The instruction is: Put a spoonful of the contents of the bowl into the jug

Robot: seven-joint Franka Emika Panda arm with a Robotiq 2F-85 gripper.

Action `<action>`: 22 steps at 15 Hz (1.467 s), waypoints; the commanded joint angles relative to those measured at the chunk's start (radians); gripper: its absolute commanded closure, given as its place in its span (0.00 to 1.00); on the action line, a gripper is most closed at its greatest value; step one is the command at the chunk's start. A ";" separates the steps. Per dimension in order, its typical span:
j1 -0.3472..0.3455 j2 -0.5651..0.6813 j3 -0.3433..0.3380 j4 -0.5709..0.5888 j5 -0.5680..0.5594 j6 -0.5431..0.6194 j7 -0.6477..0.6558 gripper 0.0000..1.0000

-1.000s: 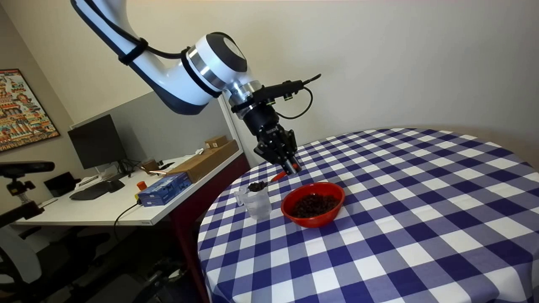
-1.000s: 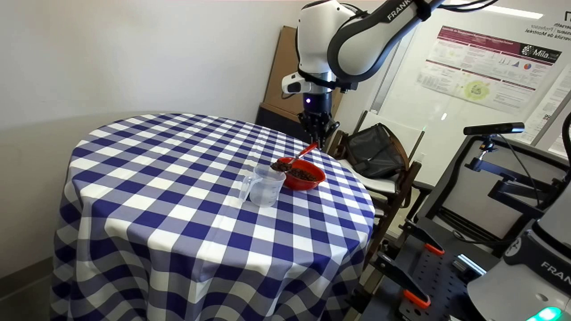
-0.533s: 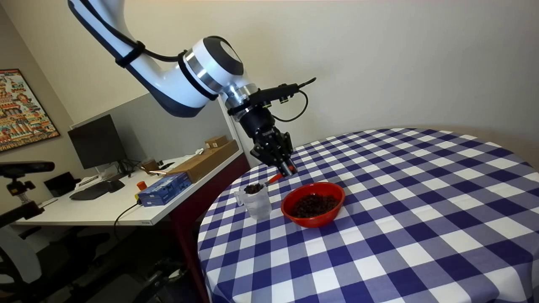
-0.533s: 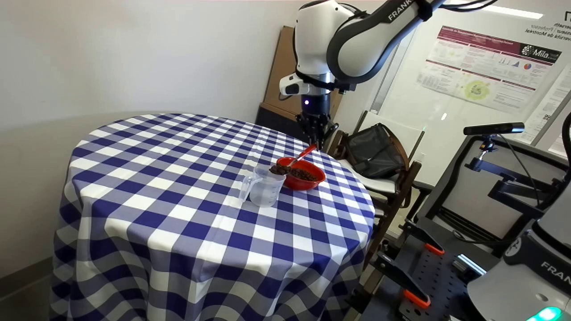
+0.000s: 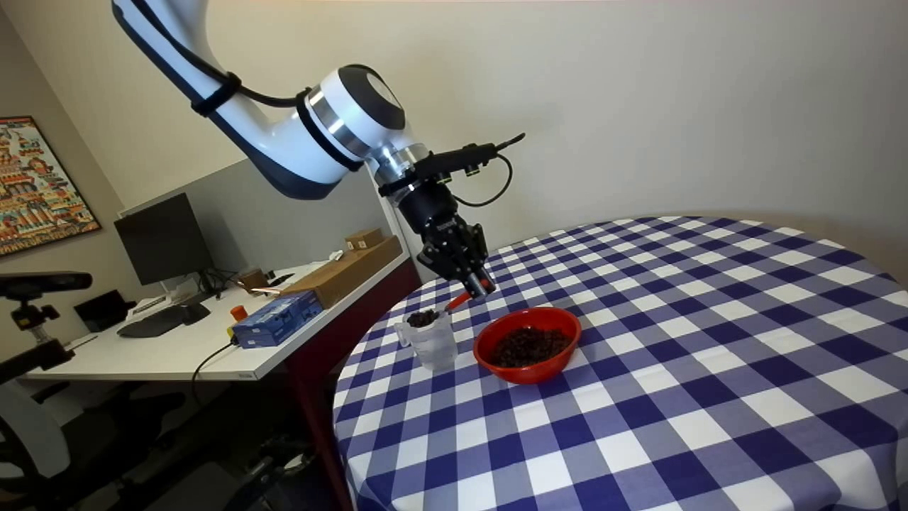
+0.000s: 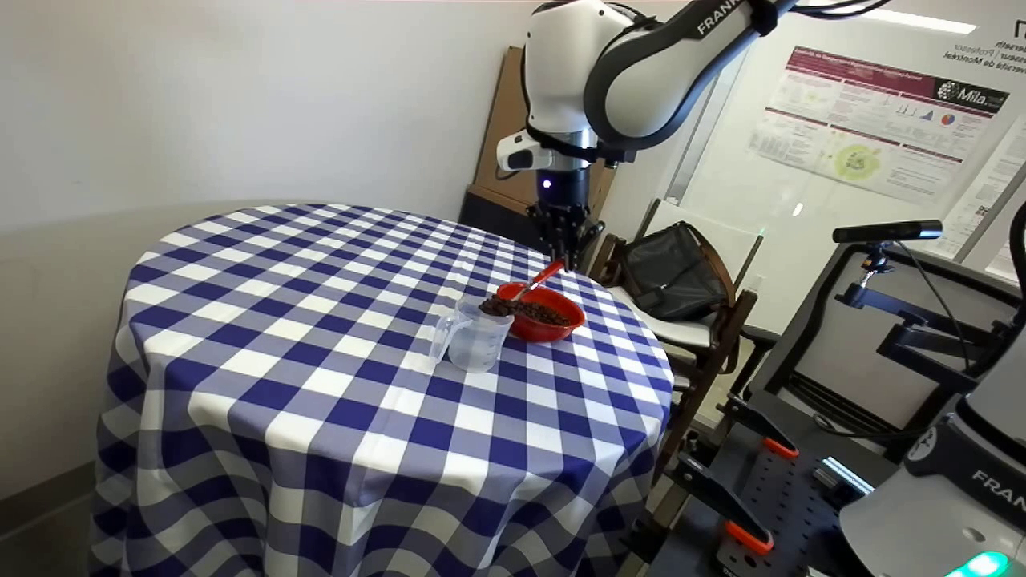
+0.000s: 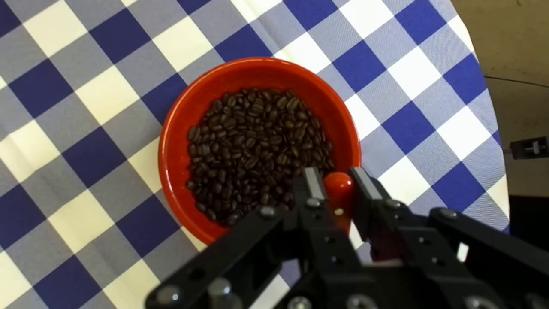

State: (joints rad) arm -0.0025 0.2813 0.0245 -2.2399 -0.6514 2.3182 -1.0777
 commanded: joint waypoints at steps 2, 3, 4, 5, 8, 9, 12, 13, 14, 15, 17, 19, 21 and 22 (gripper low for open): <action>0.010 0.010 0.002 0.015 -0.012 0.005 0.029 0.95; 0.011 0.014 0.001 0.020 -0.013 0.004 0.032 0.95; 0.012 0.019 0.000 0.026 -0.015 0.003 0.035 0.95; 0.012 0.022 -0.001 0.031 -0.019 0.003 0.039 0.95; 0.012 0.036 -0.002 0.050 -0.022 0.002 0.046 0.95; 0.013 0.040 -0.002 0.056 -0.023 0.002 0.048 0.95; 0.015 0.053 -0.002 0.074 -0.032 0.000 0.056 0.95; 0.016 0.058 -0.002 0.078 -0.036 -0.001 0.058 0.95; 0.018 0.062 -0.003 0.081 -0.045 -0.002 0.061 0.95; 0.019 0.065 -0.003 0.083 -0.053 -0.004 0.064 0.95; 0.021 0.072 -0.003 0.085 -0.072 -0.005 0.070 0.95; 0.023 0.077 -0.002 0.085 -0.090 -0.006 0.078 0.95; 0.025 0.079 0.001 0.084 -0.106 -0.005 0.087 0.95; 0.027 0.079 0.003 0.082 -0.114 -0.004 0.091 0.95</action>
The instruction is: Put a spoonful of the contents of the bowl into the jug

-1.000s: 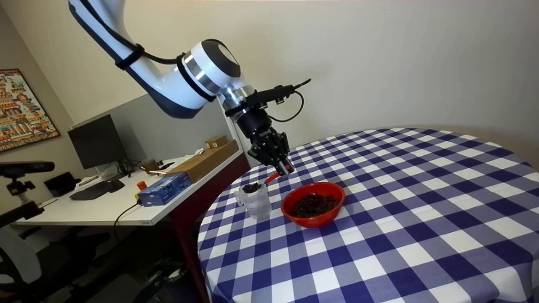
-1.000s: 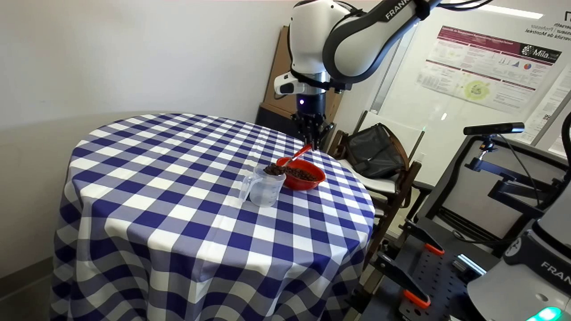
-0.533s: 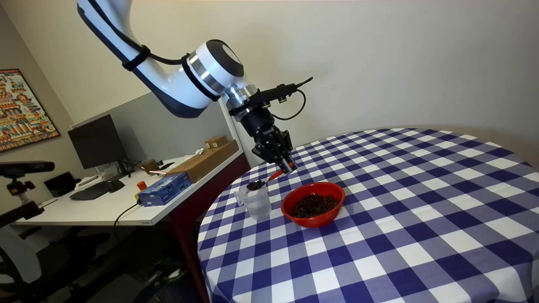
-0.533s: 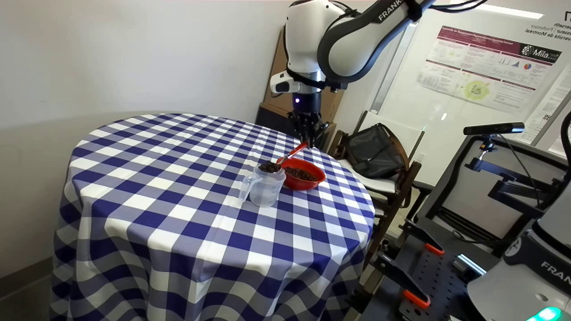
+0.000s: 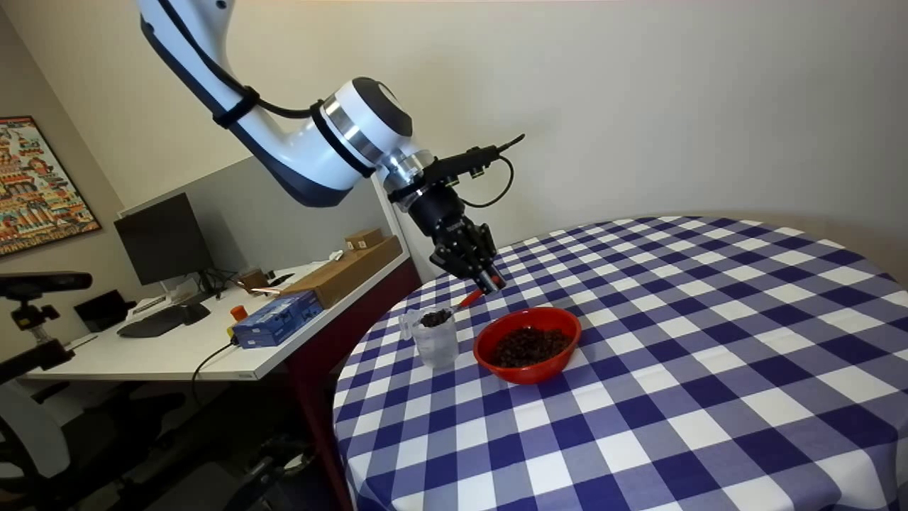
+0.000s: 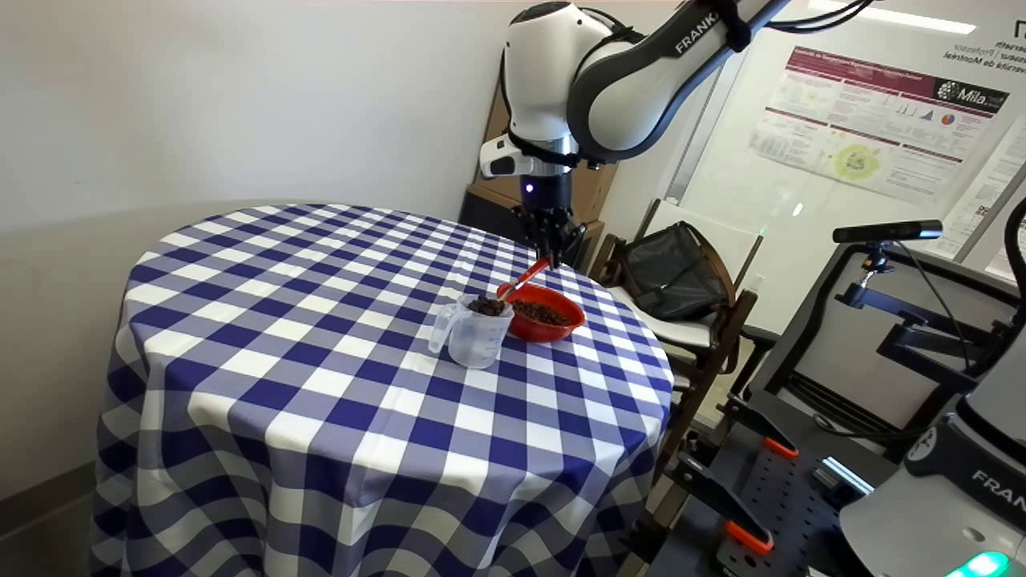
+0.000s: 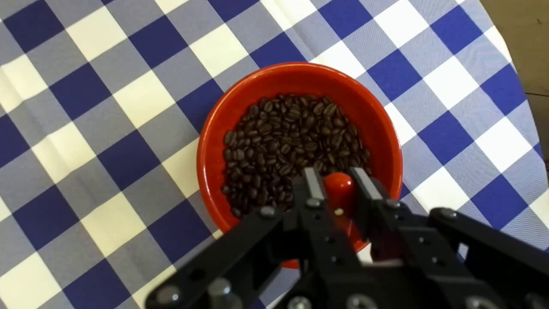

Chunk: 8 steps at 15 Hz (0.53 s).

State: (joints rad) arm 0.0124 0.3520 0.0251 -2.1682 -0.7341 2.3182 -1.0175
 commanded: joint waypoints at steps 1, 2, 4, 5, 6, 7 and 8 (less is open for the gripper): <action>0.014 0.007 0.004 0.008 -0.037 -0.004 0.034 0.95; 0.016 0.006 0.006 0.005 -0.043 -0.003 0.036 0.95; 0.020 0.002 0.010 -0.001 -0.053 -0.003 0.042 0.95; 0.022 0.000 0.012 -0.005 -0.059 -0.002 0.045 0.95; 0.025 -0.002 0.014 -0.008 -0.065 -0.002 0.047 0.95; 0.028 -0.004 0.015 -0.013 -0.074 -0.001 0.051 0.95; 0.030 -0.006 0.016 -0.017 -0.082 0.000 0.054 0.95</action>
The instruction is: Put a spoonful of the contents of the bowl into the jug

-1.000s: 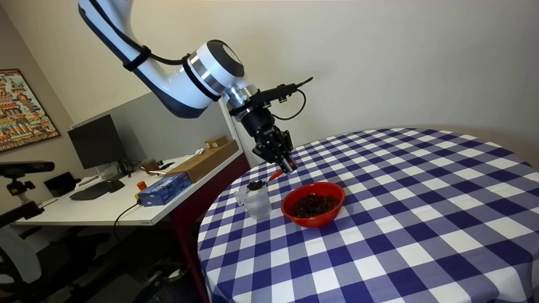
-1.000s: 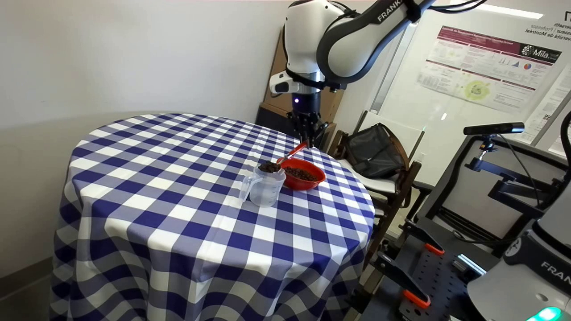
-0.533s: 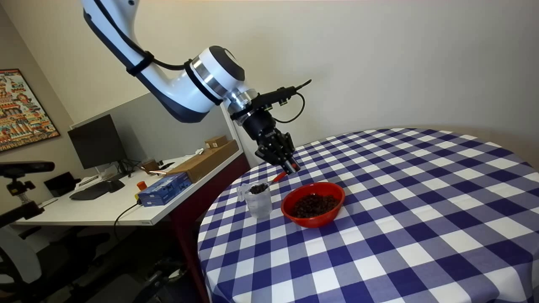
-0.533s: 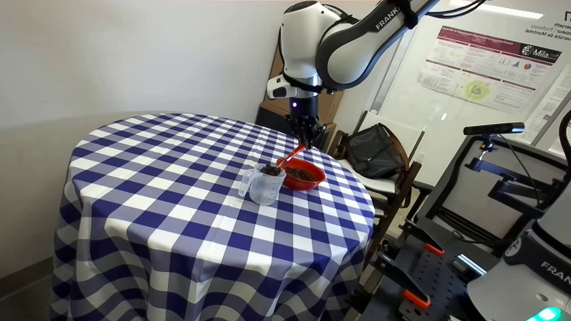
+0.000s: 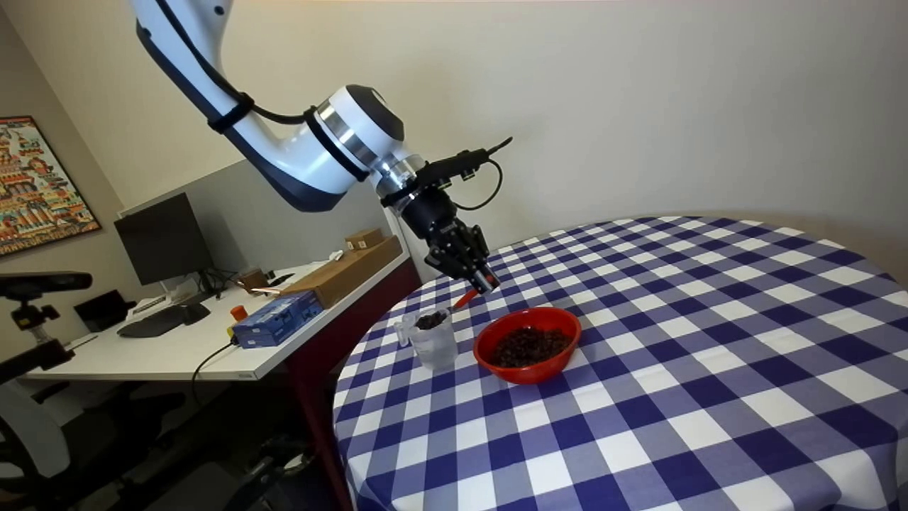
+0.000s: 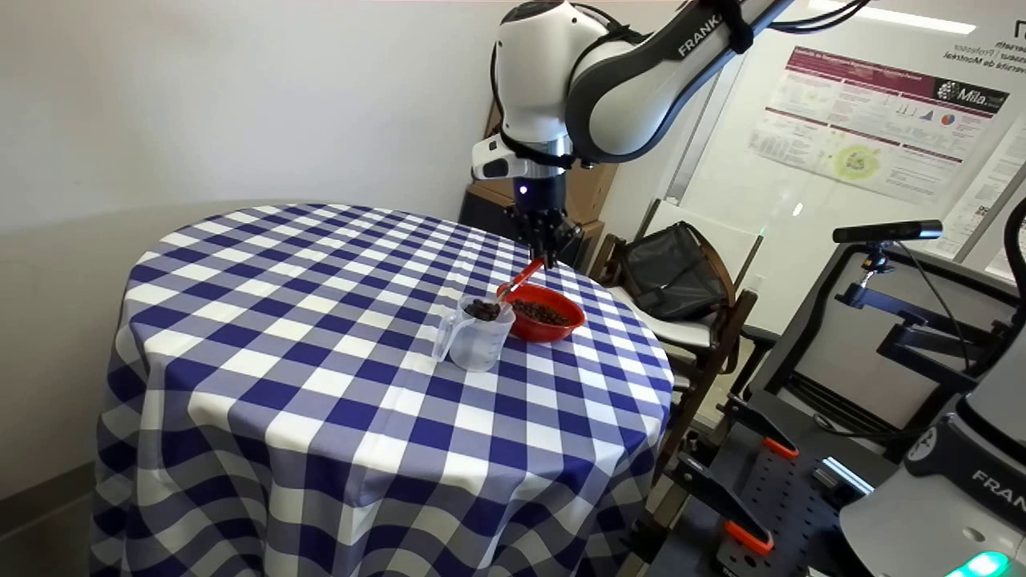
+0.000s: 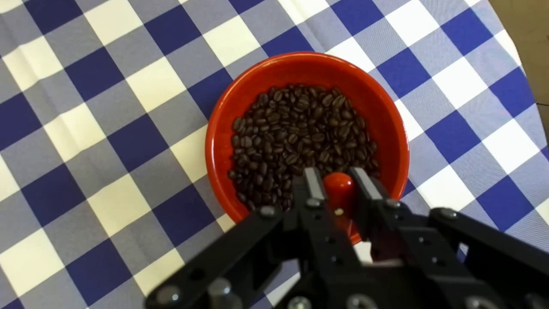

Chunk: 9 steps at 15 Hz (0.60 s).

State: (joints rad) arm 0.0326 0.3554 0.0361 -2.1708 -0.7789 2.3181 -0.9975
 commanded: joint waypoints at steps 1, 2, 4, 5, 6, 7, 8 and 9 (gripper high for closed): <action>0.013 -0.011 0.005 -0.019 -0.048 0.001 0.038 0.95; 0.015 -0.012 0.006 -0.022 -0.058 0.001 0.043 0.95; 0.019 -0.015 0.007 -0.032 -0.082 0.001 0.055 0.95; 0.020 -0.017 0.007 -0.037 -0.097 0.001 0.062 0.95; 0.022 -0.019 0.007 -0.043 -0.114 0.001 0.071 0.95; 0.023 -0.020 0.008 -0.048 -0.129 0.001 0.078 0.95; 0.024 -0.022 0.009 -0.054 -0.145 0.002 0.086 0.95; 0.025 -0.023 0.011 -0.059 -0.159 0.002 0.094 0.95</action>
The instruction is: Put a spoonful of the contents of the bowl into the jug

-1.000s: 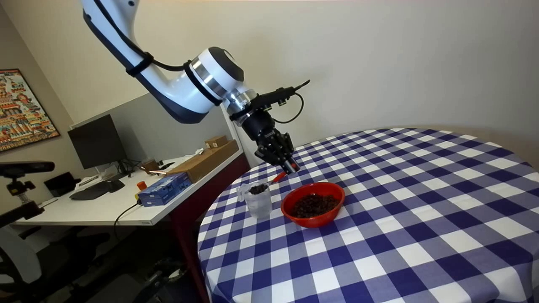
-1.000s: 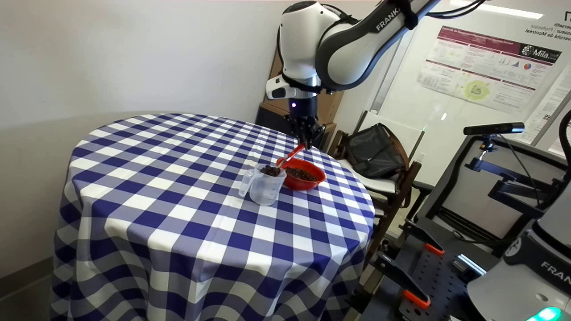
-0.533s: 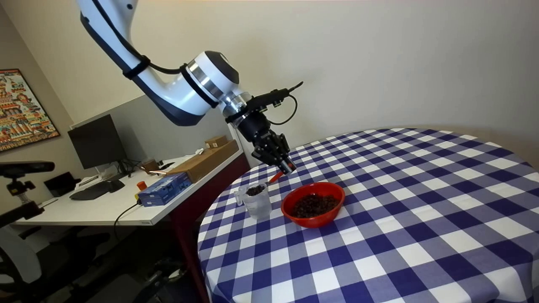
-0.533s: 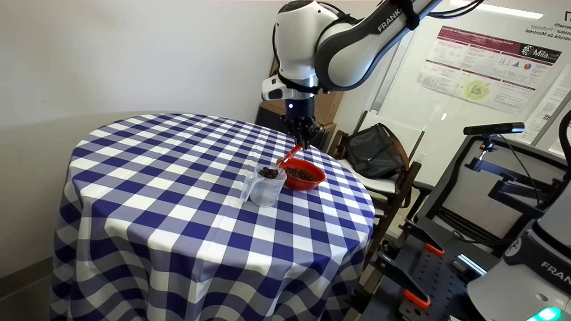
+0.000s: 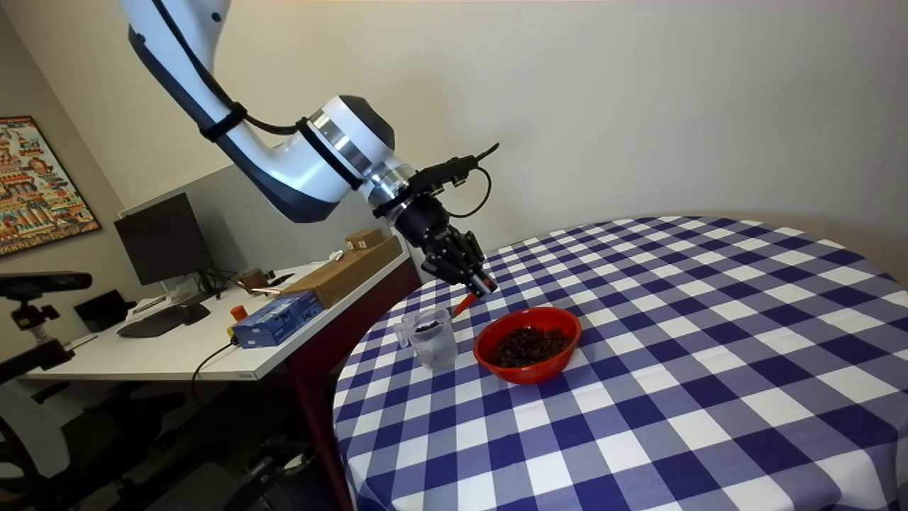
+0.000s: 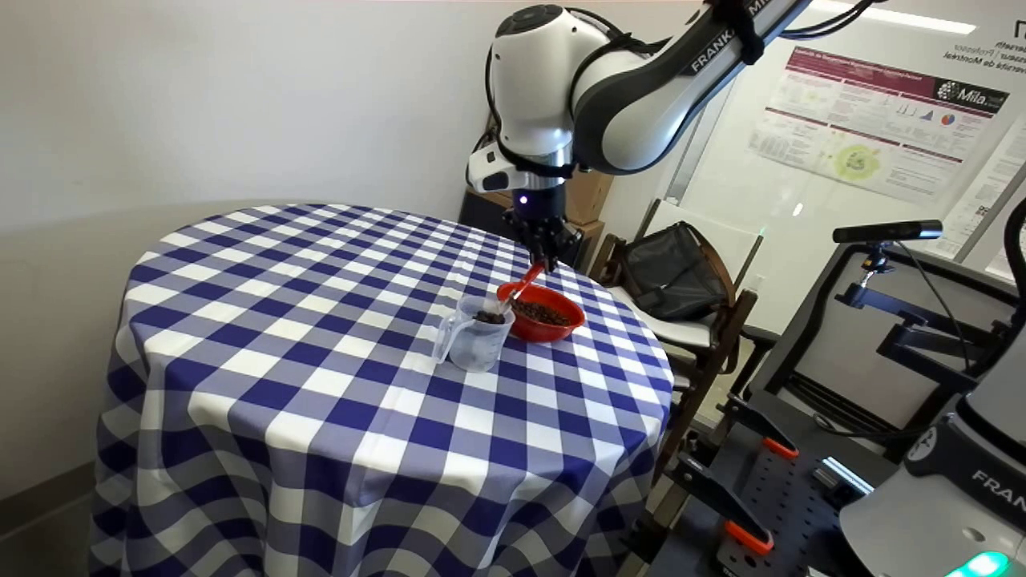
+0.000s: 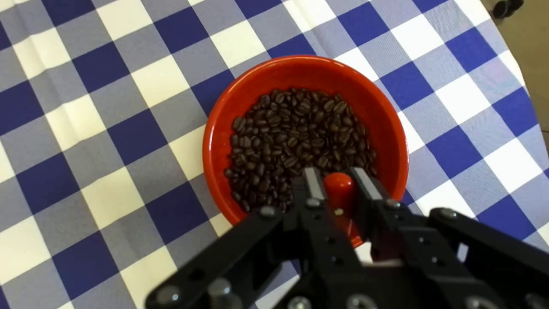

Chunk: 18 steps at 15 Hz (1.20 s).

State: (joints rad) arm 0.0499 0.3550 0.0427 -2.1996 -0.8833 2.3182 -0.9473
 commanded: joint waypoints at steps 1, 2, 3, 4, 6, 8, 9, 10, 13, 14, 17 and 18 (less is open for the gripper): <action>0.009 -0.024 0.006 -0.037 -0.071 0.001 0.054 0.95; 0.011 -0.025 0.009 -0.043 -0.087 0.002 0.065 0.95; 0.014 -0.027 0.012 -0.049 -0.102 0.001 0.074 0.95; 0.016 -0.028 0.016 -0.055 -0.116 0.001 0.084 0.95; 0.021 -0.031 0.024 -0.067 -0.145 0.001 0.107 0.95; 0.026 -0.035 0.032 -0.080 -0.175 0.000 0.128 0.95; 0.028 -0.037 0.036 -0.086 -0.189 0.000 0.139 0.95; 0.030 -0.039 0.040 -0.092 -0.203 0.000 0.151 0.95; 0.035 -0.048 0.052 -0.112 -0.244 0.000 0.182 0.95; 0.036 -0.051 0.055 -0.117 -0.258 0.000 0.192 0.95; 0.040 -0.060 0.063 -0.129 -0.293 -0.001 0.219 0.95; 0.040 -0.062 0.066 -0.132 -0.300 -0.002 0.224 0.95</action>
State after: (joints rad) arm 0.0841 0.3307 0.1011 -2.2966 -1.1413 2.3181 -0.7625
